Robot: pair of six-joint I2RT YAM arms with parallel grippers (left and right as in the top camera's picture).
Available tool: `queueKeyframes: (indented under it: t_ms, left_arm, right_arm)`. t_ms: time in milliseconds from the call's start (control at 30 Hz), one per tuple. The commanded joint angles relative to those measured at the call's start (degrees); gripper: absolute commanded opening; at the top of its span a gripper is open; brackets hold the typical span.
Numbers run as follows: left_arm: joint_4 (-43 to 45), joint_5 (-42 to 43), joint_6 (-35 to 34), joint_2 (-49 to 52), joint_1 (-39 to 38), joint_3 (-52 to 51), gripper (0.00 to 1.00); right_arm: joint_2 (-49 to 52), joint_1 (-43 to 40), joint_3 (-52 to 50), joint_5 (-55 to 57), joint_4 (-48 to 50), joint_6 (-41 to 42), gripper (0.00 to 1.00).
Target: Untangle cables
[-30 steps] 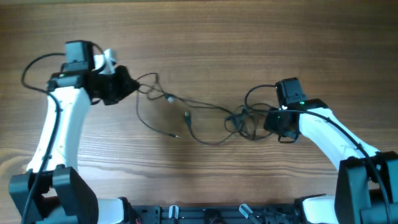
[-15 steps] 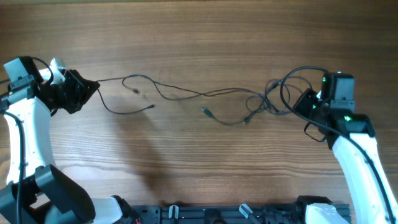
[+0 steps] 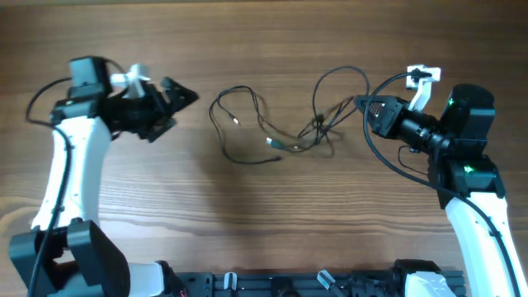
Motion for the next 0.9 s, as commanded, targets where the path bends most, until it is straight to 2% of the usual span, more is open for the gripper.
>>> queueKeyframes:
  t_ms: [0,167,333,667,867]
  left_arm:
    - [2.4,1.9,0.7,-0.8,-7.7,0.6,1.00]
    - [8.2,7.5,0.7,-0.7,-17.4,0.6,1.00]
    - [14.4,13.1,0.7,-0.7,-23.5,0.6,1.00]
    - [25.7,12.7,0.7,-0.7,-29.4,0.6,1.00]
    - [26.1,5.9,0.7,-0.1,-33.1,0.5,1.00]
  right_arm:
    - [-0.2,-0.1,1.1,-6.1,0.6,1.1,0.05]
    - [-0.2,-0.1,1.1,-7.6,0.4,1.7,0.05]
    - [-0.2,0.0,1.1,-9.2,0.1,2.5,0.05]
    - [-0.2,0.1,1.1,-15.7,1.0,5.6,0.04]
    - [-0.2,1.5,1.1,-17.3,2.6,5.6,0.04]
